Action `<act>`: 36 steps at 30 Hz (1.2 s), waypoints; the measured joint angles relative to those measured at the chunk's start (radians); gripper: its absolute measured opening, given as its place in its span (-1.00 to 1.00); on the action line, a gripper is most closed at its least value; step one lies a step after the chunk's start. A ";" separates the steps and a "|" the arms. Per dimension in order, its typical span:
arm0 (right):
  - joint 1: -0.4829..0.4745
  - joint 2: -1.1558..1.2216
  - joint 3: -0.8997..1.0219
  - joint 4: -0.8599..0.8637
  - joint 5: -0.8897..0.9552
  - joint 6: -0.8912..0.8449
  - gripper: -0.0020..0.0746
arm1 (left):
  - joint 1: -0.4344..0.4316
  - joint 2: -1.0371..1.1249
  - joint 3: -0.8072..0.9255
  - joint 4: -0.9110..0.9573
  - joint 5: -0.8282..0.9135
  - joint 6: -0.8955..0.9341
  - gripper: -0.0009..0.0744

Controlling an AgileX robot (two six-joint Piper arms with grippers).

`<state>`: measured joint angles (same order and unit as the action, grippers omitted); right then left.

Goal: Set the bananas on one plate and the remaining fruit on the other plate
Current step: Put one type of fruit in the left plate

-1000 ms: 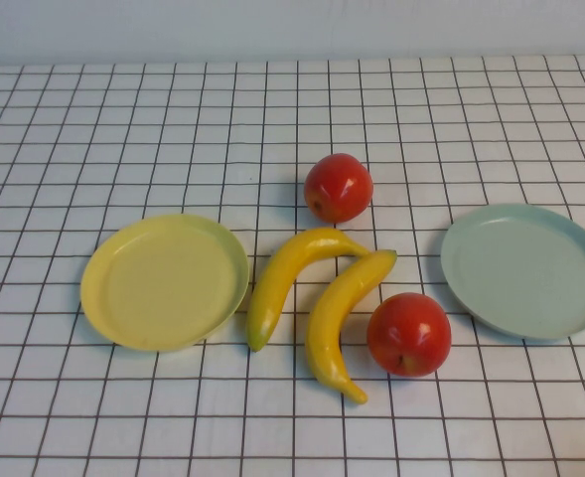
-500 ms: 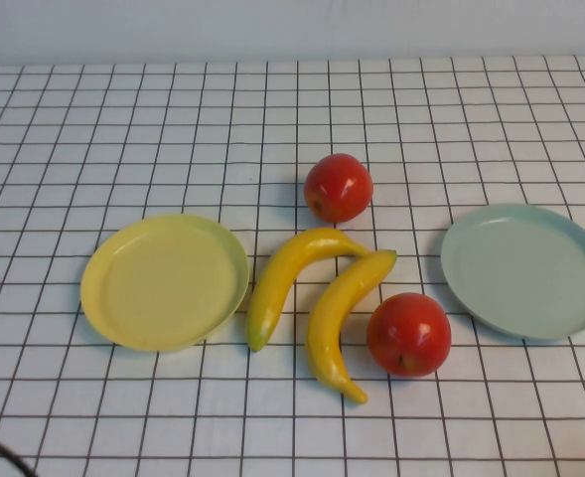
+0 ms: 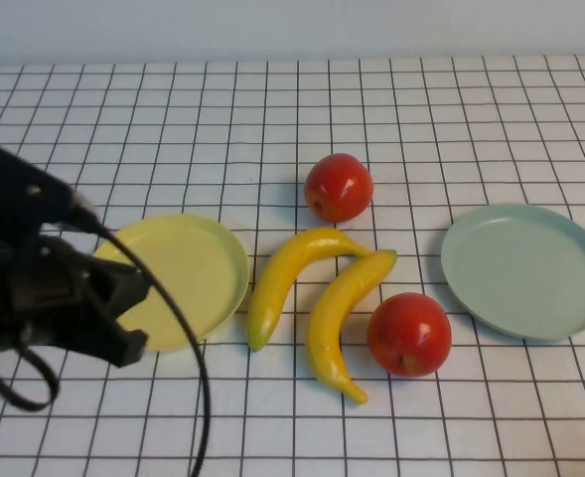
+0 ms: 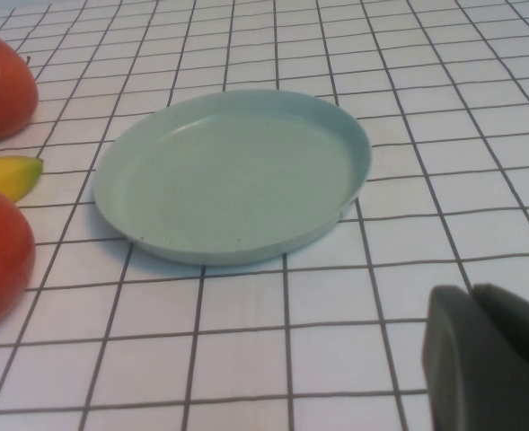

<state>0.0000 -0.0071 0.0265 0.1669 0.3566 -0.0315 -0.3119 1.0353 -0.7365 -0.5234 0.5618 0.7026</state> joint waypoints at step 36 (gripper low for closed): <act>0.000 0.000 0.000 0.000 0.000 0.000 -0.99 | -0.556 0.918 -0.728 0.271 0.091 -0.203 0.80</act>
<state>0.0000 -0.0071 0.0265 0.1669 0.3566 -0.0315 -0.8683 1.9530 -1.4648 -0.2528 0.6528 0.4998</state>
